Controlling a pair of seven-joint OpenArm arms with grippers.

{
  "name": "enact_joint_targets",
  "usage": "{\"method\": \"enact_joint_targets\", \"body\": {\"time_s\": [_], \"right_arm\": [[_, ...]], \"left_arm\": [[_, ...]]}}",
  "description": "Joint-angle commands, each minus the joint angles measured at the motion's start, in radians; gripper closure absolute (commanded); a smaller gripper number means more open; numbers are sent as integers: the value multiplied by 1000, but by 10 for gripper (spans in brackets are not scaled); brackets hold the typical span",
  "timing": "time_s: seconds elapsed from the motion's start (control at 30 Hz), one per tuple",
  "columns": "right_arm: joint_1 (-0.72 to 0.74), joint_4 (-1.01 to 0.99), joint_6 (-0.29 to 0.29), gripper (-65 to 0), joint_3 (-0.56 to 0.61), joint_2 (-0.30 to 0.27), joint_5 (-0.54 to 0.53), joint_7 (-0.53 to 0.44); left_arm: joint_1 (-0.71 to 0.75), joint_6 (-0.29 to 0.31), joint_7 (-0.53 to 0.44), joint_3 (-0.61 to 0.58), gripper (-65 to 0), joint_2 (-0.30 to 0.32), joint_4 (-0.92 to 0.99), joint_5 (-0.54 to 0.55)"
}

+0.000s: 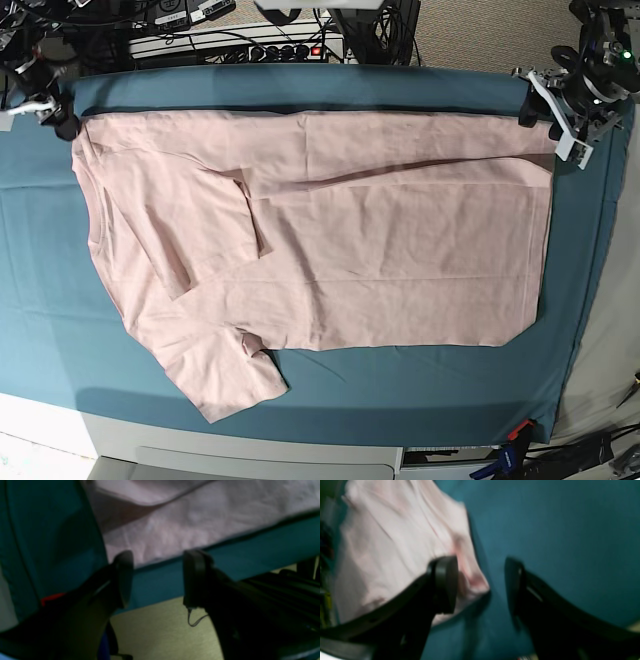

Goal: Fold the T-shirt properly
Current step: 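Grip the shirt's shoulder edge with both grippers and pull it taut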

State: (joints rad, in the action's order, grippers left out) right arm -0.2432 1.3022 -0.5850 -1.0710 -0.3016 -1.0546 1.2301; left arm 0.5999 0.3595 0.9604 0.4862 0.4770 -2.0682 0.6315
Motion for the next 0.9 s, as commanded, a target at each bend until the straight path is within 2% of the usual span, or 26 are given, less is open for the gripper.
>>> {"method": "enact_joint_targets", "body": {"time_s": [0.0, 0.17, 0.3, 0.47, 0.63, 0.77, 0.87], "right_arm": [[-5, 5, -7, -308, 5, -14, -6, 26], [-6, 5, -10, -308, 65, -14, -11, 51], [-6, 5, -10, -308, 122, -14, -11, 61], [-5, 5, -10, -308, 155, -11, -11, 60], [-6, 5, -24, -308, 156, -9, -11, 60], [-6, 5, -24, -308, 156, -9, -11, 60], [-6, 5, -24, -308, 156, -9, -11, 60]], "left_arm": [[1, -11, -15, 8, -326, 14, -17, -12], [1, -94, -13, 9, -326, 14, -16, -100], [1, -117, -10, 37, -326, 13, 10, -93], [-2, -113, -6, 77, -326, 13, 78, -2], [-45, -71, 5, 80, -326, 2, 157, 82], [-107, -71, 10, 80, -326, -9, 232, 114], [-142, -44, 13, 80, -326, -11, 287, 140]]}}
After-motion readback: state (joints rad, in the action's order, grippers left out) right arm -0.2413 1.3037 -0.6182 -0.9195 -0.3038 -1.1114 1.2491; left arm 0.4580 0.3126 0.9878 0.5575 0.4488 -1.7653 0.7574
